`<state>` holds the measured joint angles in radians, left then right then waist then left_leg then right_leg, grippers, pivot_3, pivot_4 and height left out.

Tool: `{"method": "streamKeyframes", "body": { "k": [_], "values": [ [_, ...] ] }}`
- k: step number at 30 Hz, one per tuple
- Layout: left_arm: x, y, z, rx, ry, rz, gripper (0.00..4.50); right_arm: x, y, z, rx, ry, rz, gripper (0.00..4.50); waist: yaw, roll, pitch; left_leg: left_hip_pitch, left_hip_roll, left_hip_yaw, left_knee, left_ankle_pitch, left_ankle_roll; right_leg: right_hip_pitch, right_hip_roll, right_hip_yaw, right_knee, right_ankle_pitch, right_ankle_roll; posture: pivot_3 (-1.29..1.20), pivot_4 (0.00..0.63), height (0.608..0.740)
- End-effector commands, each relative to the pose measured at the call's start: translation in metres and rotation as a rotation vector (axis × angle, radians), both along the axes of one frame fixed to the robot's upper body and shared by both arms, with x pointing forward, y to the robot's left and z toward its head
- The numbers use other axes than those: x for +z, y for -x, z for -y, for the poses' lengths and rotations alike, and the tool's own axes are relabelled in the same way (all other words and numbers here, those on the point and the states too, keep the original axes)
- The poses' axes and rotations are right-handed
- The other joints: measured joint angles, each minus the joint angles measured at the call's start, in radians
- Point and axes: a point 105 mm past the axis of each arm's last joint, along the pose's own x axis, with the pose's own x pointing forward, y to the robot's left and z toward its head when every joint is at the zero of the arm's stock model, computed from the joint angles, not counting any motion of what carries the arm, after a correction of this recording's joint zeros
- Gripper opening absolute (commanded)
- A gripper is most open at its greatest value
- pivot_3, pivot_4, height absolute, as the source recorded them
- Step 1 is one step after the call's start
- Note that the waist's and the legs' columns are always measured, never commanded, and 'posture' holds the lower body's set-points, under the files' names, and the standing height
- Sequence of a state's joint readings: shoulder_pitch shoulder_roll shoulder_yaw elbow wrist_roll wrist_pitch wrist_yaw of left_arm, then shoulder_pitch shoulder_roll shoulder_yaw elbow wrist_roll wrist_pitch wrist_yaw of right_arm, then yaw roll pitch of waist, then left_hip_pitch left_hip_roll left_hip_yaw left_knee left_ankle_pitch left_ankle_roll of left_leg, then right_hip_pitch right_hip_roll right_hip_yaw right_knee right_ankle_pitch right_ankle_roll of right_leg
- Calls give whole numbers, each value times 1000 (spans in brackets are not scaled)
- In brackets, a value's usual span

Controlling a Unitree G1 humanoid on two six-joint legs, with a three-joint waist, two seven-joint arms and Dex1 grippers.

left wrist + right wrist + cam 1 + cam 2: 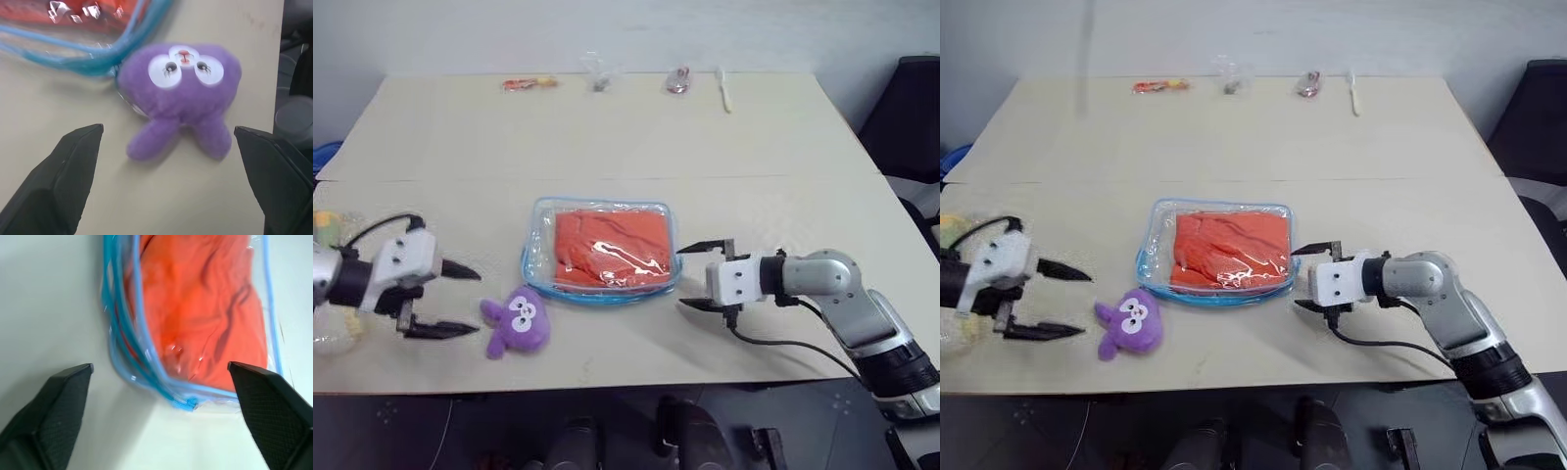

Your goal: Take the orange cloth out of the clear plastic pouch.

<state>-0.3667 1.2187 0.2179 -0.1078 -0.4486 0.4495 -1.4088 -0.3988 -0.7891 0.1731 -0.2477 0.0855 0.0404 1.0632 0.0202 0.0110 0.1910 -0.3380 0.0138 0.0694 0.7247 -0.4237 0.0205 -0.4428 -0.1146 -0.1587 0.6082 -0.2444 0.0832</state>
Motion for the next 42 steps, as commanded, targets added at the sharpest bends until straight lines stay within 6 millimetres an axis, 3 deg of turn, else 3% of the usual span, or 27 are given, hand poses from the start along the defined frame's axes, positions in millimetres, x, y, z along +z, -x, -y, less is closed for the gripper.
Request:
{"method": "streamKeyframes", "body": {
  "k": [1, 4, 10, 17, 24, 27, 31, 38, 42],
  "values": [
    [15, -7, 29, -86, 29, 41, 4500, 28, 22, 0, -2, -123, -81, 4479, 5, 0, 0, 1, 0, 0, 0, 0, 0, 0, 0, 1, 0, 0, 0, 0, 150, 740],
    [4, -20, 46, -138, -85, 113, 4500, 35, 41, -1, -26, -208, -206, 4479, 5, 1, 0, 1, -3, 0, 0, 0, 0, 1, 0, 0, 0, 0, 0, 0, 150, 740],
    [-28, -38, 58, -221, -292, 242, 4500, 53, 67, -10, -79, -430, -372, 4479, -2, 0, 0, 2, 0, 2, 0, 0, 0, 0, 2, 1, 0, 0, 0, 0, 150, 740],
    [-44, -51, 78, -246, -282, 303, 4500, 59, 74, -11, -155, -524, -404, 4479, 11, -1, 0, 1, -2, 1, 1, 0, 0, 1, 0, 1, 0, 0, 0, 0, 150, 740],
    [-57, -56, 82, -243, -286, 328, 4500, 58, 77, -13, -190, -528, -396, 4479, 6, -1, 0, 2, -2, 2, 1, 0, 0, 1, 1, 1, 0, 0, 1, 0, 150, 740],
    [-61, -56, 80, -238, -289, 330, 3962, 57, 76, -12, -203, -528, -391, 4500, 5, -1, 0, 2, -2, 2, 1, 0, 0, 1, 1, 1, 0, 0, 1, 0, 150, 740],
    [-66, -46, 81, -270, -289, 297, 2747, 56, 75, -11, -212, -522, -392, 4500, 6, -1, 0, 2, -2, 2, 1, 0, 0, 1, 1, 1, 0, 0, 1, 0, 150, 740],
    [-63, -46, 86, -260, -256, 310, 2747, 51, 75, -8, -216, -478, -393, 4500, 7, -1, -1, 1, -2, 1, 1, 0, 0, 1, 0, 1, 0, 0, 1, 0, 150, 740],
    [-54, -43, 94, -262, -199, 314, 1922, 45, 76, -8, -216, -440, -386, 4500, 6, -1, -1, 1, -2, 0, 1, 0, 0, 1, 0, 1, 1, 0, 1, 0, 150, 740]
  ]
}}
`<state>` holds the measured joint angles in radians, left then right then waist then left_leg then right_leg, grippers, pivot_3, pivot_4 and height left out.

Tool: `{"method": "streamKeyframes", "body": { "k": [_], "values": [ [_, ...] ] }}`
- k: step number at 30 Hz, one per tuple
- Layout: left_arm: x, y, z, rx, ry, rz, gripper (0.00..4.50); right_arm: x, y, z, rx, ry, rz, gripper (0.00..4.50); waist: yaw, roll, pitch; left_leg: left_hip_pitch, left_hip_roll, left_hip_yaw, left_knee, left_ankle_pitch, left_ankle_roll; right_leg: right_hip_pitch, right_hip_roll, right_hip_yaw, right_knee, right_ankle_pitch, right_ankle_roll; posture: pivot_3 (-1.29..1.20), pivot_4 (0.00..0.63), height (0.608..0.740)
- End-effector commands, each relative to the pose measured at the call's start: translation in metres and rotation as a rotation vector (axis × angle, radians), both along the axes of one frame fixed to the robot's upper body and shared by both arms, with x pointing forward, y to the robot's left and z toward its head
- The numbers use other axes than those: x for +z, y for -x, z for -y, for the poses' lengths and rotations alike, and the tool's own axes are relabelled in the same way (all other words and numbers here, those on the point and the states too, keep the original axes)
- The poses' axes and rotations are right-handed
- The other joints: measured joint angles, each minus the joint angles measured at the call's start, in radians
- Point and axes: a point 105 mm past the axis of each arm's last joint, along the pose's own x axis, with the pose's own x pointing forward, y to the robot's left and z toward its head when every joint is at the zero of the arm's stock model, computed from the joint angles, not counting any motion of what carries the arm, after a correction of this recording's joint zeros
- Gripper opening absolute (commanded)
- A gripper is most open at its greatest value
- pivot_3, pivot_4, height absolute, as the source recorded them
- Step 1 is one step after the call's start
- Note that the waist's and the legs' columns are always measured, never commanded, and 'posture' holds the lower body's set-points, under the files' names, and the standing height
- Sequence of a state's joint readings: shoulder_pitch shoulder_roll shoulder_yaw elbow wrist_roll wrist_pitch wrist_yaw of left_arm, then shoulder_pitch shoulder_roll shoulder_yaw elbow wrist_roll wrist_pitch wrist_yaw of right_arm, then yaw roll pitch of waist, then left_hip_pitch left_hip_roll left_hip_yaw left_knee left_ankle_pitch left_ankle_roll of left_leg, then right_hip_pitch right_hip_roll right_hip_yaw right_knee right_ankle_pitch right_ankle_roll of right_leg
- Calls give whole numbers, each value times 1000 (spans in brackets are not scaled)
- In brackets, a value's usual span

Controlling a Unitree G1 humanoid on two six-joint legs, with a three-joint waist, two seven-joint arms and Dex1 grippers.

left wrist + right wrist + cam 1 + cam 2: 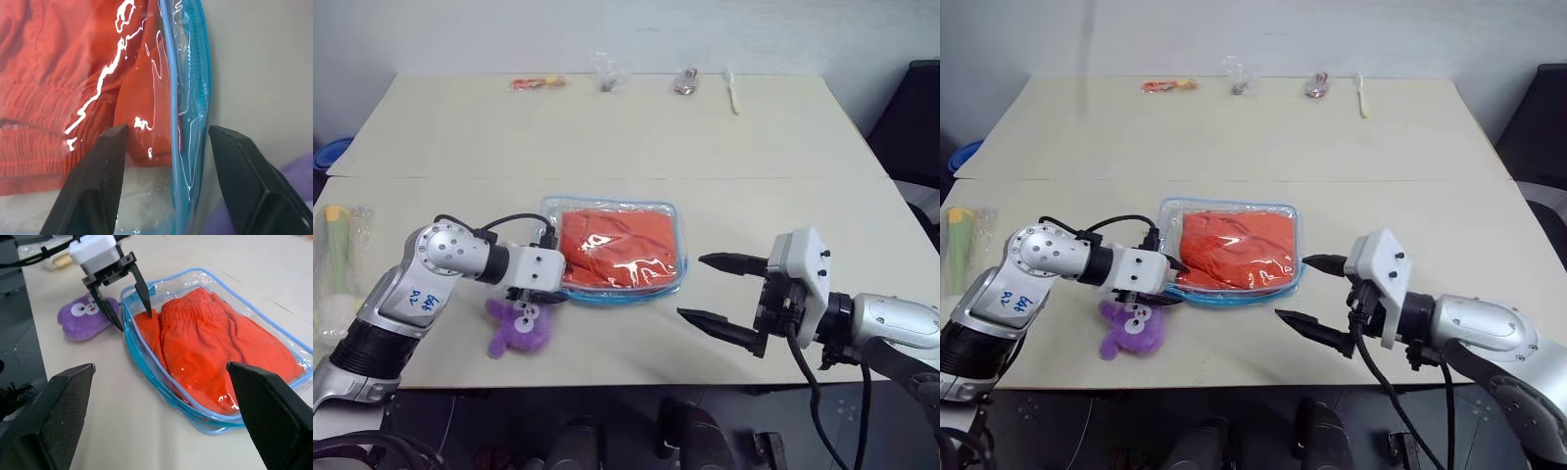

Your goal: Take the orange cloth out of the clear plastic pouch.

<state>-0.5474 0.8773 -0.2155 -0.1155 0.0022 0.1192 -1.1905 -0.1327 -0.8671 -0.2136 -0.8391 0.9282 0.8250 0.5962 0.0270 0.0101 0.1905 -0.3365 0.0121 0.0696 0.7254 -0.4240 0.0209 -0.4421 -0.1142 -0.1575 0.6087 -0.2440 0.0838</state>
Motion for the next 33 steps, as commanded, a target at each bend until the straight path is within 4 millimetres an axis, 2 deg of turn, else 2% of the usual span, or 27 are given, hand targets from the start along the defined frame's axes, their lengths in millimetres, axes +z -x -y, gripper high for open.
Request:
{"method": "streamKeyframes", "body": {
  "k": [1, 6, 9, 13, 17, 20, 25, 30, 33],
  "values": [
    [18, 2, 6, -15, 39, 51, 1604, 2, 5, -2, 26, 30, 46, 4500, 0, 0, 0, 0, 0, 0, 0, 0, 0, 0, 0, 0, 0, 0, 0, 0, 150, 740],
    [21, -1, 7, -2, 56, 74, 126, 0, 6, -2, 25, 32, 49, 4500, 0, 0, 0, 0, 0, -1, 0, 0, 0, 0, 0, 0, 0, 0, 0, 0, 150, 740],
    [27, 1, 12, 8, 107, 61, 57, -6, 5, -1, 12, 60, 52, 4500, 1, 0, 0, 0, 0, -1, 0, 0, 0, 0, 0, 0, 0, 0, 0, 0, 150, 740],
    [48, 2, 25, 55, 270, 59, 57, -22, 1, 2, -29, 132, 60, 4500, 3, -1, 0, 0, 0, -1, 0, 0, 0, 0, 0, 0, 0, 0, 0, 0, 150, 740],
    [63, 2, 32, 82, 362, 98, 0, -30, -9, -4, -74, 142, 108, 3607, -1, -1, -1, 0, 0, -3, 1, 0, 0, 0, 0, 0, 0, 0, 0, 0, 150, 740],
    [61, 5, 36, 77, 358, 104, 0, -32, -19, -12, -99, 141, 163, 2540, -2, -1, -1, 1, 0, -3, 1, 0, 0, 0, 0, 1, 0, 0, 0, 0, 150, 740],
    [55, 6, 39, 74, 350, 92, 0, -41, -39, -29, -99, 244, 299, 827, -3, -1, -1, 1, 0, -3, 1, 0, 0, 0, 0, 1, 0, 0, 0, 0, 150, 740],
    [55, 6, 42, 71, 358, 93, 0, -48, -56, -44, -91, 303, 382, 827, -3, -1, -1, 0, 0, -2, 1, 0, 0, 0, 0, 0, 0, 0, 0, 0, 150, 740],
    [55, 6, 44, 76, 365, 93, 0, -54, -61, -47, -89, 340, 406, 1375, -2, -1, -1, 0, 0, -2, 1, 0, 0, 0, 0, -1, 0, 0, 0, 0, 150, 740]
  ]
}}
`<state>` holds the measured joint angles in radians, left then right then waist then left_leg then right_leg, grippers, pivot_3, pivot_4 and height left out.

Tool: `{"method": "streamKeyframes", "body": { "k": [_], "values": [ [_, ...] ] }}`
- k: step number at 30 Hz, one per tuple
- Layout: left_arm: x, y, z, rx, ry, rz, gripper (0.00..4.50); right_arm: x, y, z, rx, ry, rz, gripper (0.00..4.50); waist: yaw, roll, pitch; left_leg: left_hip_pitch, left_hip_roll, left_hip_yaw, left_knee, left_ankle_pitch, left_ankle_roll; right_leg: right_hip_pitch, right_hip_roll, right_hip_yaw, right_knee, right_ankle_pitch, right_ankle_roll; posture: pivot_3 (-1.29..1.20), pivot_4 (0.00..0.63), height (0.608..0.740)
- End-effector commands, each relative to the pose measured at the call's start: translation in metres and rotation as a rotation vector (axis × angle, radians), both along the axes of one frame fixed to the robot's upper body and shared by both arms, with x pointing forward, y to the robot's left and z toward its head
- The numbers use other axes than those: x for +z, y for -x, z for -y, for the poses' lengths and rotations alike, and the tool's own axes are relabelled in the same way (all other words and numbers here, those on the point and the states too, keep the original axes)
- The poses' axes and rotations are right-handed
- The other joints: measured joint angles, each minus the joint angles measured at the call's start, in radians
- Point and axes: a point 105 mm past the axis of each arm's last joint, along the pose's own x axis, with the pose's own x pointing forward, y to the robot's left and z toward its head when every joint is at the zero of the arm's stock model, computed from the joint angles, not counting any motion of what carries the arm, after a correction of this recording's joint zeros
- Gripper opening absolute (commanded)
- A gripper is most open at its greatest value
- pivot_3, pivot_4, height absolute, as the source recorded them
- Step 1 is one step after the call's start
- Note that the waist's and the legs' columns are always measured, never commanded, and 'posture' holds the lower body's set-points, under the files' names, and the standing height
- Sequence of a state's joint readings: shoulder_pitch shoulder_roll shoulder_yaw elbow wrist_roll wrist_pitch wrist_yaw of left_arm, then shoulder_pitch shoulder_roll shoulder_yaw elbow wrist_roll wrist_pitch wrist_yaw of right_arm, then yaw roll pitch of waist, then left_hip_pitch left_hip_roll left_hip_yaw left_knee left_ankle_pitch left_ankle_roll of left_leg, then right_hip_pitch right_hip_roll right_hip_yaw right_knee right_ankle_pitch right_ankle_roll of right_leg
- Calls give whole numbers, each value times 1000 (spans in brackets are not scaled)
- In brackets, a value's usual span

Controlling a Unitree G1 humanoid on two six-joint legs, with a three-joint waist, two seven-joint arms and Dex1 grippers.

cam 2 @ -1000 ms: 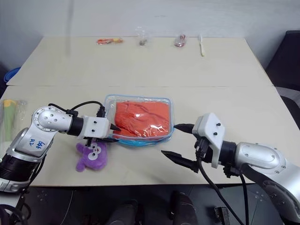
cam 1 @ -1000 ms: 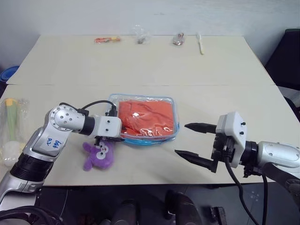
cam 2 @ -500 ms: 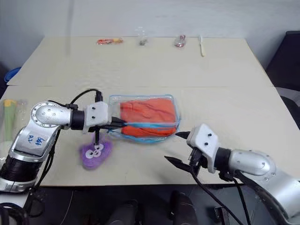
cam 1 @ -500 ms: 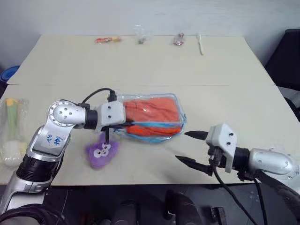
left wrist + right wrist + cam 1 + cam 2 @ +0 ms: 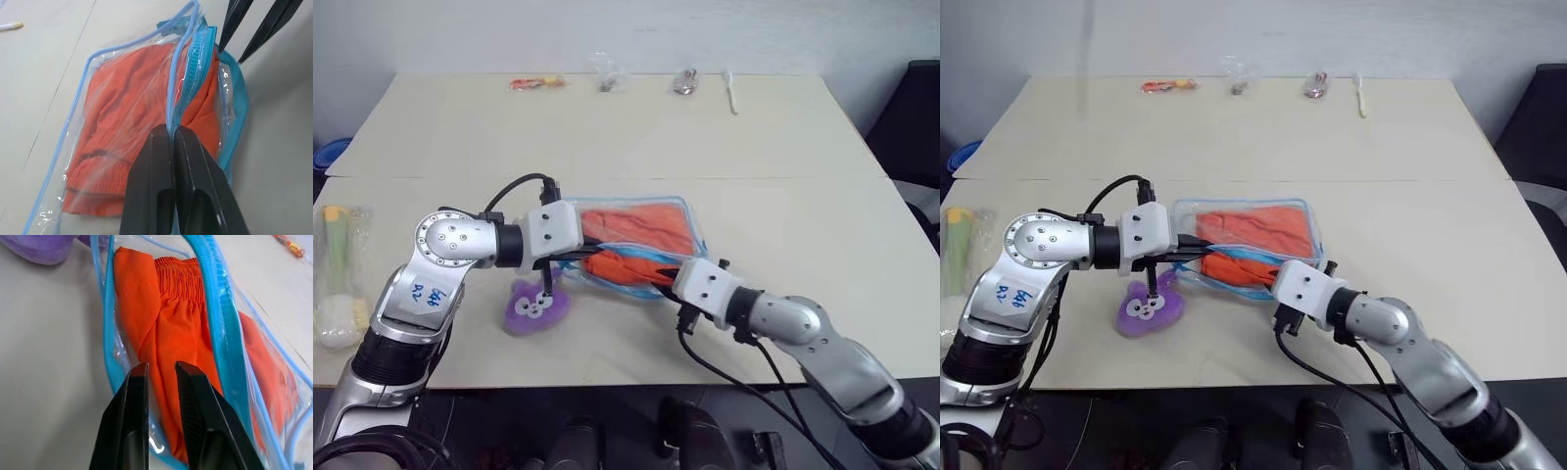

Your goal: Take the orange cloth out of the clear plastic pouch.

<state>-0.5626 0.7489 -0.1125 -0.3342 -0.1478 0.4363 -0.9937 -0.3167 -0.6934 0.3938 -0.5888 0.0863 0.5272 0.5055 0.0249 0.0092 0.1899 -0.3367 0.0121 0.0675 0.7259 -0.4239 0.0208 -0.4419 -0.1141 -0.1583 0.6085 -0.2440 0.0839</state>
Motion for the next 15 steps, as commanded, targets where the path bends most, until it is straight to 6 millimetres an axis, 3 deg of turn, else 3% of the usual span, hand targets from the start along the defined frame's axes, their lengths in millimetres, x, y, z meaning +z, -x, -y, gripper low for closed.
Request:
{"method": "streamKeyframes", "body": {
  "k": [1, 3, 15],
  "values": [
    [8, 3, 7, -17, 17, 41, 0, 1, -5, -4, 9, 58, 90, 1748, -1, 0, 0, 0, 0, 0, 0, 0, 0, 0, 0, 0, 0, 0, 0, 0, 150, 740],
    [8, 4, 8, -18, 19, 39, 0, -5, -8, -5, 12, 106, 120, 2376, -2, 0, 0, 0, 0, 0, 0, 0, 0, 0, 0, 0, 0, 0, 0, 0, 150, 740],
    [8, 6, 16, -40, 26, 26, 0, -12, -33, -8, -14, 260, 301, 2376, -3, 0, 0, 0, 0, 0, 0, 0, 0, 0, 0, 0, 0, 0, 0, 0, 150, 740]
  ]
}}
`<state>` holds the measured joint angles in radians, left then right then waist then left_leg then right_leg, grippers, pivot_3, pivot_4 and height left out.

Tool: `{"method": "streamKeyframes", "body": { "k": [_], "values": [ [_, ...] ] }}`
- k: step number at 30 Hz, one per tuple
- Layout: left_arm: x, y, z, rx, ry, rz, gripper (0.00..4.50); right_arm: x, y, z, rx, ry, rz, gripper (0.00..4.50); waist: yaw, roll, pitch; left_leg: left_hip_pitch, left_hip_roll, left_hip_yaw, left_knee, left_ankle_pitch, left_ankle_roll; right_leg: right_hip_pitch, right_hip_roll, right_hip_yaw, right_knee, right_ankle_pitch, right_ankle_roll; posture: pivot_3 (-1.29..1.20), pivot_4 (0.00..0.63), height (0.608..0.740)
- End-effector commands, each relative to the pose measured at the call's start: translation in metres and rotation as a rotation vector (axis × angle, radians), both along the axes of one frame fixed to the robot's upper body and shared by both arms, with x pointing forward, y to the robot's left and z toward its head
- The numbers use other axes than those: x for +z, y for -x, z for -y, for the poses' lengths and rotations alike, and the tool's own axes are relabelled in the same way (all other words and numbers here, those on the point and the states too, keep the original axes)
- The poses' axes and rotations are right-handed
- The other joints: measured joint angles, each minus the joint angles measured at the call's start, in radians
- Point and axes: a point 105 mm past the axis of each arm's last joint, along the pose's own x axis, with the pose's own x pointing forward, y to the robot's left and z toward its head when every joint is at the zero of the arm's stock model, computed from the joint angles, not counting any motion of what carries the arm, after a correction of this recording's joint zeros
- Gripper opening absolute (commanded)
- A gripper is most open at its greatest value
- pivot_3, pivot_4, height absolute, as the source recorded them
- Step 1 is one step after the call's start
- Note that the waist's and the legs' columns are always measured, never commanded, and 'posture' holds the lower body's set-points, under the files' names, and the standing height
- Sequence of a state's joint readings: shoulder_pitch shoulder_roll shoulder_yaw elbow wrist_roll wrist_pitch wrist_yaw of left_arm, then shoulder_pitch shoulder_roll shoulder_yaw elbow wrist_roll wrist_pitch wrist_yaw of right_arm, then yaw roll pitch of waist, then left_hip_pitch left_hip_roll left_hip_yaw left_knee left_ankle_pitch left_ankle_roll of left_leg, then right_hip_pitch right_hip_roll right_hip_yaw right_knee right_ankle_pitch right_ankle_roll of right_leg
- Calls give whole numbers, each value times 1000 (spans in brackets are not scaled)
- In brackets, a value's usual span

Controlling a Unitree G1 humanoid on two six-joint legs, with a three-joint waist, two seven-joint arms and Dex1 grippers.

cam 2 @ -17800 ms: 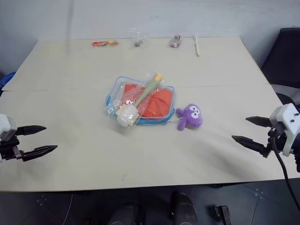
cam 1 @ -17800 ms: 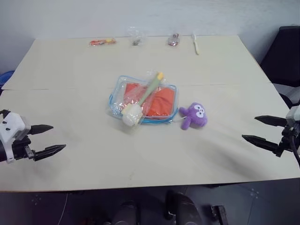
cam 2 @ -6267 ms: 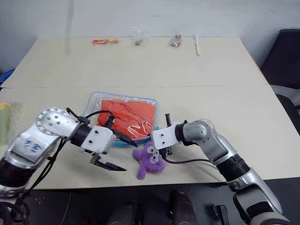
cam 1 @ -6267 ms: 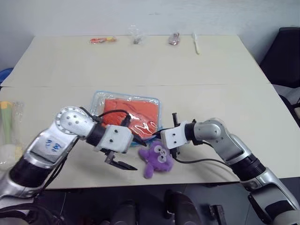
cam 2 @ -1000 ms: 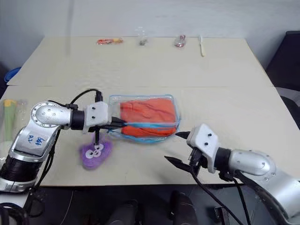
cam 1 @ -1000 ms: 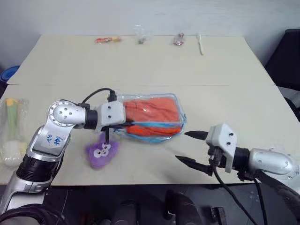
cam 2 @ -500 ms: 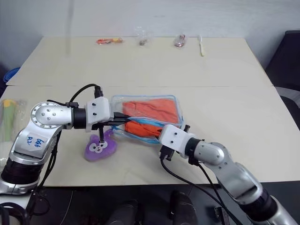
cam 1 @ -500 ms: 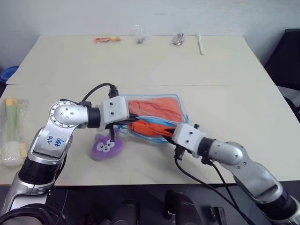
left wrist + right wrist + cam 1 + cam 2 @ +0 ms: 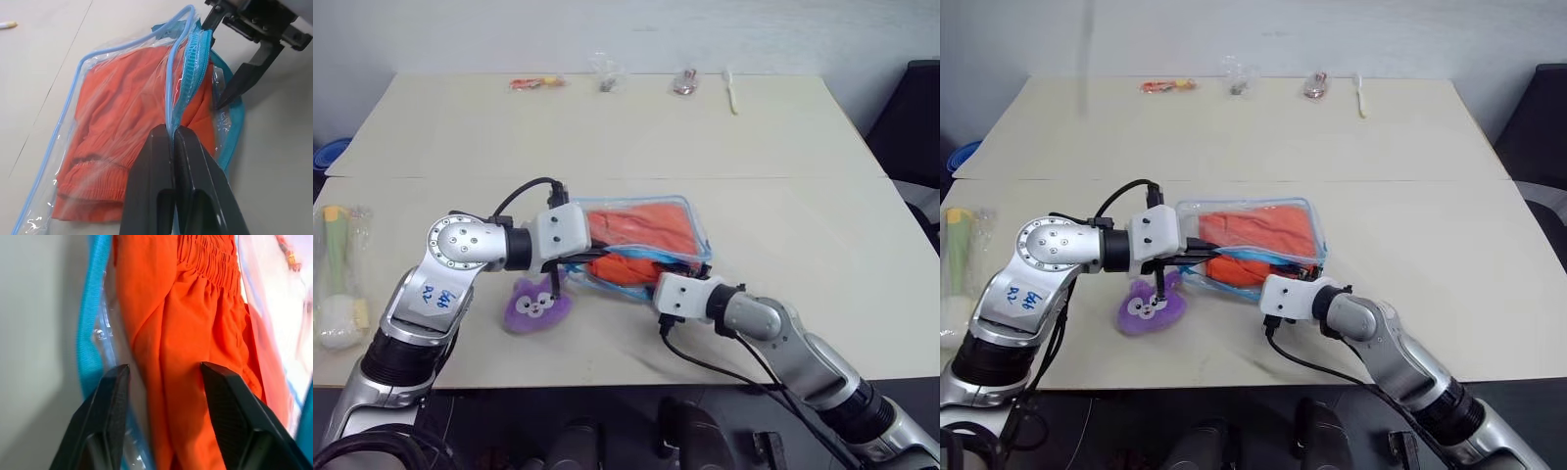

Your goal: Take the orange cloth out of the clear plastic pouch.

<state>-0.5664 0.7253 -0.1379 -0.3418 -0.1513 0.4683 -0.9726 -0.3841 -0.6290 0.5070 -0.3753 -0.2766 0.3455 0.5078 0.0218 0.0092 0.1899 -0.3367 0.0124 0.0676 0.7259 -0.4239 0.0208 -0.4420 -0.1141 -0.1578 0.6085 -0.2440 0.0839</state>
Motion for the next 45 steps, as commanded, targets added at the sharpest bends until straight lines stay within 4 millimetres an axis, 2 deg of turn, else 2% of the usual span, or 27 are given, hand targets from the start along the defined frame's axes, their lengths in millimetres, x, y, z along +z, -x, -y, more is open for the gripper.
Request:
{"method": "streamKeyframes", "body": {
  "k": [1, 8, 19, 23, 27, 30, 35, 41, 45],
  "values": [
    [13, 6, 8, -40, 9, 52, 0, 8, -6, -5, 18, 43, 110, 2376, 0, 0, 0, 0, 0, 0, 0, 0, 0, 0, 0, 0, 0, 0, 0, 0, 150, 740],
    [14, 6, 10, -45, 14, 45, 0, -2, -13, -8, 26, 105, 136, 2376, -2, 0, 0, 0, 0, 0, 0, 0, 0, 0, 0, 0, 0, 0, 0, 0, 150, 740],
    [14, 5, 11, -45, 17, 46, 0, -11, -25, -16, 20, 74, 96, 2376, -17, 0, 0, 1, 1, -1, 0, 0, 0, 0, 0, 0, 1, 0, 0, 0, 150, 740],
    [14, 4, 11, -41, 18, 49, 0, -14, -24, -17, 34, 78, 96, 1494, -23, 0, 0, 1, 1, -1, 0, 0, 0, 0, 0, 0, 1, 0, 0, 0, 150, 740],
    [14, 4, 11, -36, 18, 51, 0, -14, -22, -17, 49, 80, 99, 38, -22, 0, 0, 1, 1, -2, 0, 0, 0, 0, 0, 0, 1, 0, 0, 0, 150, 740],
    [12, 1, 11, -22, 17, 53, 0, -9, -19, -17, 61, 68, 103, 38, -22, 0, 0, 1, 1, -2, 0, 0, 0, 0, 0, 1, 1, 0, 0, 0, 150, 740],
    [1, -8, 13, 20, -12, 63, 0, 15, 5, -20, 118, -52, 37, 38, -19, 0, 0, 0, 1, -2, 0, 0, 0, 0, 0, 0, 0, 0, 0, 0, 150, 740],
    [-14, -28, 23, 59, -25, 63, 0, 47, 45, -3, 215, -169, -93, 38, 0, 0, 0, 0, 0, -3, 0, 0, 0, 0, 0, 1, 0, 0, 0, 0, 150, 740],
    [-17, -37, 26, 70, -26, 66, 0, 60, 69, 11, 269, -174, -155, 38, 5, 0, 0, 0, 0, -2, 0, 0, 0, 0, 0, 0, 0, 0, 0, 0, 150, 740]
  ]
}}
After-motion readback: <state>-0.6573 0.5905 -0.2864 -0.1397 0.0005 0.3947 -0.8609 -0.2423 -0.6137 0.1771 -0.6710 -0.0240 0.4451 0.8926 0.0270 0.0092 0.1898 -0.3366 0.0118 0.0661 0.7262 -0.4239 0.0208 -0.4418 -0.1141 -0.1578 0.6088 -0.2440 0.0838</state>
